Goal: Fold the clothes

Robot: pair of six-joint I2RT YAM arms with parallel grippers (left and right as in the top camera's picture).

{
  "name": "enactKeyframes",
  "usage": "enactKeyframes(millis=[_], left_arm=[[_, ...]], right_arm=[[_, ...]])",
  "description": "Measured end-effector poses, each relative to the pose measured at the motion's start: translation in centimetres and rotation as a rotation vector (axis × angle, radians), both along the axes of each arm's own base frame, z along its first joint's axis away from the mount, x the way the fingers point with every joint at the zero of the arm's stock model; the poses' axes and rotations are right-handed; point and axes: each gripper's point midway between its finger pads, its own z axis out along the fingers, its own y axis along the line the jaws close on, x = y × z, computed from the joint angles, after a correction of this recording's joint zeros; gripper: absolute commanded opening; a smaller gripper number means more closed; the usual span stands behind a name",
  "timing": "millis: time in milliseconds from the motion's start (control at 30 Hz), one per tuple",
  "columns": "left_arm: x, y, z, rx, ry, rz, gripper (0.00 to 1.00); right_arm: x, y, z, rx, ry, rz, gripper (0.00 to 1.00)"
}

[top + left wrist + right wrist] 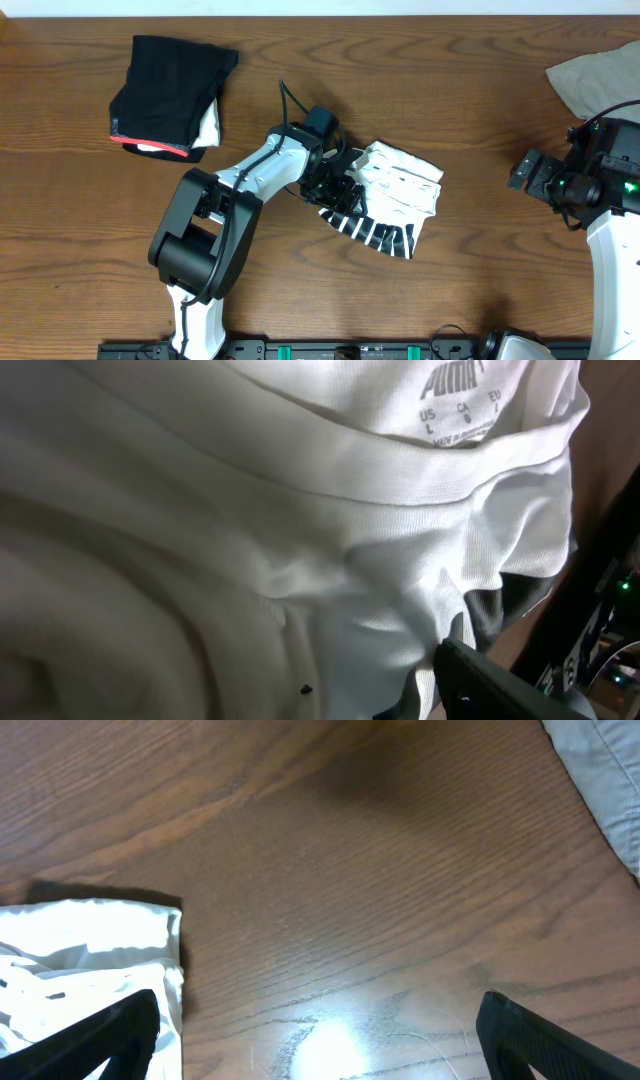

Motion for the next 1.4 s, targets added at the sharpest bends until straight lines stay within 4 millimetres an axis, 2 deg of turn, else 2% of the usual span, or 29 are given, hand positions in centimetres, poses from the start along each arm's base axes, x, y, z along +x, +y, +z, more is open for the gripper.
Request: enactKeyframes(millis=[367, 467, 500, 533, 567, 633, 733, 833, 1067, 1200, 1400], left_arm=[[0.1, -0.1, 0.0, -0.005, 0.007, 0.013, 0.74], [0.1, -0.2, 0.0, -0.006, 0.007, 0.013, 0.74], [0.1, -0.2, 0.0, -0.007, 0.007, 0.013, 0.75], [0.1, -0.2, 0.1, -0.009, 0.006, 0.013, 0.74], [0.1, -0.3, 0.0, -0.012, 0.004, 0.013, 0.75], [0.2, -0.3, 0.1, -0.016, 0.002, 0.013, 0.74], [0.4, -0.4, 0.0, -0.018, 0.000, 0.022, 0.75], [0.7, -0.6, 0.1, -0.025, -0.001, 0.040, 0.74], [0.9, -0.8, 0.1, -0.025, 0.007, 0.064, 0.74], [0.9, -0.8, 0.1, -0.024, 0.009, 0.069, 0.75], [0.9, -0.8, 0.1, -0.023, 0.010, 0.069, 0.75]], right_arm=[[0.1, 0.0, 0.0, 0.000, -0.002, 0.001, 0.99], [0.5, 0.6, 0.2, 0.030, -0.026, 0.018, 0.99], [0.6, 1.0, 0.3, 0.051, -0.033, 0.030, 0.91], [0.7, 1.4, 0.4, 0.069, -0.039, 0.044, 0.68], [0.7, 2.0, 0.4, 0.103, -0.043, 0.056, 0.33], [0.4, 3.0, 0.4, 0.157, -0.036, 0.079, 0.02], [-0.1, 4.5, 0.0, 0.216, -0.019, 0.111, 0.01], [-0.5, 6.0, -1.5, 0.245, -0.001, 0.151, 0.01], [-2.5, 9.2, -8.8, 0.308, 0.078, 0.191, 0.01], [-3.1, 10.8, -11.5, 0.332, 0.094, 0.199, 0.01], [-2.1, 12.8, -13.0, 0.340, 0.076, 0.246, 0.01]])
